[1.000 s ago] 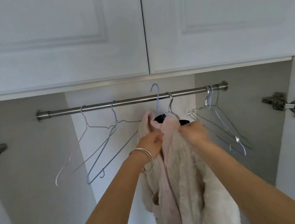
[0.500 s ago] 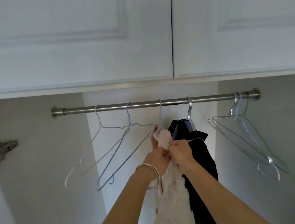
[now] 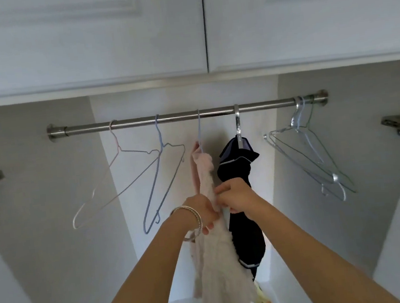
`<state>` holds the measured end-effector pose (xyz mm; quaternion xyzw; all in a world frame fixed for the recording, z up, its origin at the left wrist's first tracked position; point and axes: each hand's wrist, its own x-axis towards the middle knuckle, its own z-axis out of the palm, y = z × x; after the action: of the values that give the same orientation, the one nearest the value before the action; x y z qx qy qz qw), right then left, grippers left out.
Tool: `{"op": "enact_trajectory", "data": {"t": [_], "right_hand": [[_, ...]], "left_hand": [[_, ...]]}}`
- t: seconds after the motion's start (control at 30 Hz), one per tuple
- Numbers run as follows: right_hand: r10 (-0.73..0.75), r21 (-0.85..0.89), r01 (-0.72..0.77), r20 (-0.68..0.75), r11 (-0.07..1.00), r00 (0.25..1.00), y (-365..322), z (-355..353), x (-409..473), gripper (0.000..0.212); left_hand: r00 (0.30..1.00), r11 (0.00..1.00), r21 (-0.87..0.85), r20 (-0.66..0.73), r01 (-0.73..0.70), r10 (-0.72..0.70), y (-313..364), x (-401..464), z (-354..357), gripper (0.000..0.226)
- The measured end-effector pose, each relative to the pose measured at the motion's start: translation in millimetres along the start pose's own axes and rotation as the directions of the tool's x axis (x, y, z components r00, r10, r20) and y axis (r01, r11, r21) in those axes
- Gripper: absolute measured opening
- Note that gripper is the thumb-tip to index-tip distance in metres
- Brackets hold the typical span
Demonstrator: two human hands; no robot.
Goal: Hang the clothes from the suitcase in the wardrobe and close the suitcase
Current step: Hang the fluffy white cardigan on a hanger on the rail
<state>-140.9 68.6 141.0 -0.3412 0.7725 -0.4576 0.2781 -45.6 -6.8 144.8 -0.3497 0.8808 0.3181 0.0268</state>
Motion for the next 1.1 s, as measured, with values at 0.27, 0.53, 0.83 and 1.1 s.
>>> {"op": "enact_trajectory", "data": {"t": [0.27, 0.53, 0.83, 1.1], "right_hand": [[-0.017, -0.048, 0.014, -0.065, 0.999, 0.998, -11, -40, -24, 0.012], [0.256, 0.072, -0.245, -0.313, 0.967, 0.915, 87, -84, -161, 0.026], [0.571, 0.319, -0.482, -0.573, 0.816, 0.588, 219, -136, -381, 0.011], [0.754, 0.516, -0.564, -0.548, 0.645, 0.362, 333, -131, -563, 0.012]], "left_hand": [[0.973, 0.968, -0.123, -0.096, -0.219, 0.208, 29, 5, -9, 0.019], [0.882, 0.910, -0.095, 0.222, -0.404, 0.415, 75, -37, 121, 0.019], [0.572, 0.760, -0.106, 0.594, -0.641, 0.565, 164, -162, 298, 0.017], [0.439, 0.758, -0.107, 0.760, -0.643, 0.479, 186, -273, 449, 0.015]]}}
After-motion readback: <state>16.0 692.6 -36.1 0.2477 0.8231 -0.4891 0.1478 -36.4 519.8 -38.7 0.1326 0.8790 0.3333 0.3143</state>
